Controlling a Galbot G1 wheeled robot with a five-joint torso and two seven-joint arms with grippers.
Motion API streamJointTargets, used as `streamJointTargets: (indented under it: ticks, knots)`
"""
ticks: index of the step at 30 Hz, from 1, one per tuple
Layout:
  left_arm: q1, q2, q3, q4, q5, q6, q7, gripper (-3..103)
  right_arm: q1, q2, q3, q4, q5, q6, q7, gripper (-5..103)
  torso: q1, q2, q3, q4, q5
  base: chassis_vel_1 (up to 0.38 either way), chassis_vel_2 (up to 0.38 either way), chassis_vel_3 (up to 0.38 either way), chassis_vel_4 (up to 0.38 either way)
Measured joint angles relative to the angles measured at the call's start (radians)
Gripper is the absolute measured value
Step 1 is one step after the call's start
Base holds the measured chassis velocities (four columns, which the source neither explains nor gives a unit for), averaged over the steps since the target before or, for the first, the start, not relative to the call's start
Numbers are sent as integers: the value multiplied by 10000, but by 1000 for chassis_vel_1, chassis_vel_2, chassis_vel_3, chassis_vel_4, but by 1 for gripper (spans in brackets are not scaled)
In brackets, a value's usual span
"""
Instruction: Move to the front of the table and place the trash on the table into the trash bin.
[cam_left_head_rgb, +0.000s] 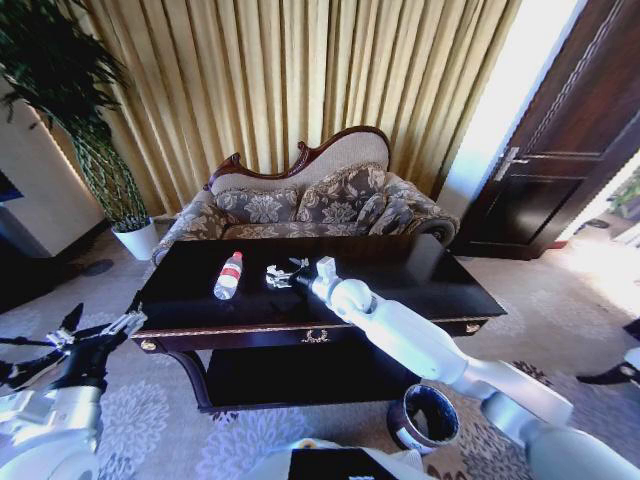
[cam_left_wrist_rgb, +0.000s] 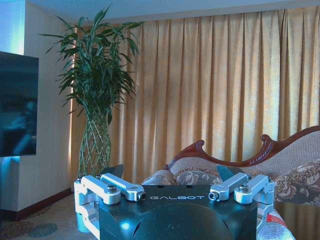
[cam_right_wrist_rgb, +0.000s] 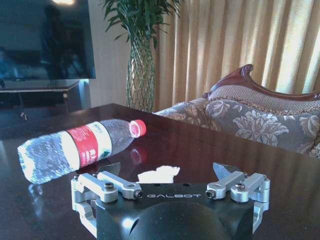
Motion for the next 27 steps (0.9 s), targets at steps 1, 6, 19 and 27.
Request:
streamJointTargets:
  ticks: [1, 6, 19, 27]
  knots:
    - [-2, -1, 0, 0, -2, -1, 2, 100, 29, 40, -38, -120, -22, 0, 0, 100, 0, 0, 0, 0, 0, 0, 0, 0, 0]
    - [-29, -6, 0, 0, -14, -6, 2, 100, 71, 110, -166, -421, -97, 0, 1, 100, 0, 0, 0, -1, 1, 0, 0, 0, 0]
    - [-211, -31, 48, 0, -186, 58, 3, 100, 163, 140, -455, -742, -139, 0, 370, 91, 0, 0, 0, -1, 1, 0, 0, 0, 0]
    - [-233, -33, 70, 0, -203, 78, 3, 100, 163, 189, -457, -751, -151, 0, 496, 65, 0, 0, 0, -1, 1, 0, 0, 0, 0]
